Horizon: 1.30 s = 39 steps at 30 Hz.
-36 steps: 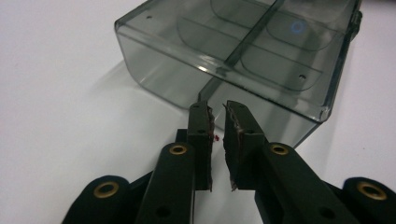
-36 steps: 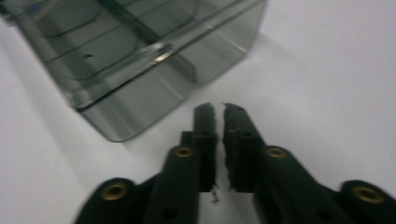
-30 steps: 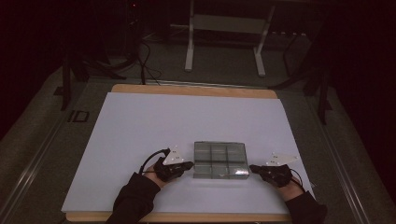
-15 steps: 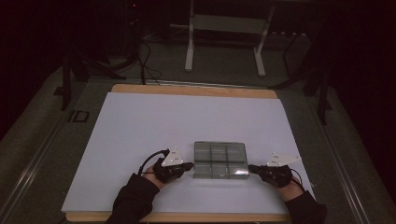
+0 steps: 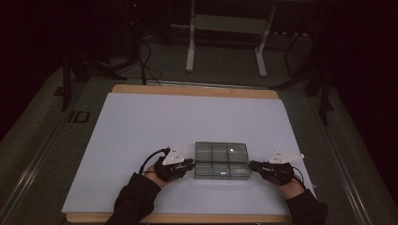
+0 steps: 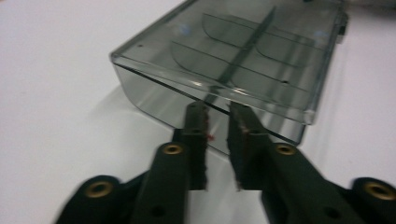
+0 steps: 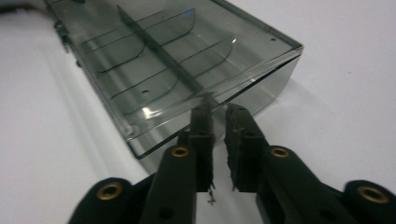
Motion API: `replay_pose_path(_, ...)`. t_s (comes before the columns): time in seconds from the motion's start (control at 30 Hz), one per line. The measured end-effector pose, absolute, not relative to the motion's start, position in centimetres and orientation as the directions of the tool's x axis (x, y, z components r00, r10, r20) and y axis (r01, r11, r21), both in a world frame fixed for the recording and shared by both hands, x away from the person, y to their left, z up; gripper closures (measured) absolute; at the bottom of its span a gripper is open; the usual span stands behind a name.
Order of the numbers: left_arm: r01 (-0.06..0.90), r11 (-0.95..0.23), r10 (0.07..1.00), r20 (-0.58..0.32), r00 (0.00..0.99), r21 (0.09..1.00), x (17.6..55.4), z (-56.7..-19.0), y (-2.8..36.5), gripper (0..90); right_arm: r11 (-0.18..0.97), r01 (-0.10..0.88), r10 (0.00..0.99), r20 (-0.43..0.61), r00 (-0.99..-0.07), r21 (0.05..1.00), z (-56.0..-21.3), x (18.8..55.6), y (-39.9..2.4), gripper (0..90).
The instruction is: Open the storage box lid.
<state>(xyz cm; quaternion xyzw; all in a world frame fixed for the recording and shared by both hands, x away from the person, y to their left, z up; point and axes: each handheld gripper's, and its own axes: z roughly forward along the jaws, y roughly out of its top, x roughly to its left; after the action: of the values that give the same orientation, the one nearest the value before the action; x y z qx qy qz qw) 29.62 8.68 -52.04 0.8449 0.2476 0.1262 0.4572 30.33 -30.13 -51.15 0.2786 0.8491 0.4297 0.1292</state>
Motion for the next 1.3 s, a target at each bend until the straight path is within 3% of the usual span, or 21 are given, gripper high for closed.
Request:
replay_pose_path(0.37,0.269,-0.423,0.571,0.025,0.82,0.865,30.6,-51.8,8.6,60.3,0.464,0.341,0.603,-0.01,-0.798,0.818,-50.8,31.5,-29.8,70.5)
replay_pose_path(0.7,0.239,-0.408,0.583,0.05,0.811,0.881,31.3,-51.6,8.3,60.7,0.448,0.327,0.632,-0.036,-0.774,0.832,-50.6,32.5,-29.6,66.5)
replay_pose_path(1.3,0.22,-0.395,0.605,0.072,0.793,0.892,32.5,-51.5,7.6,72.1,0.461,0.294,0.623,-0.069,-0.78,0.837,-50.2,33.4,-28.8,76.0)
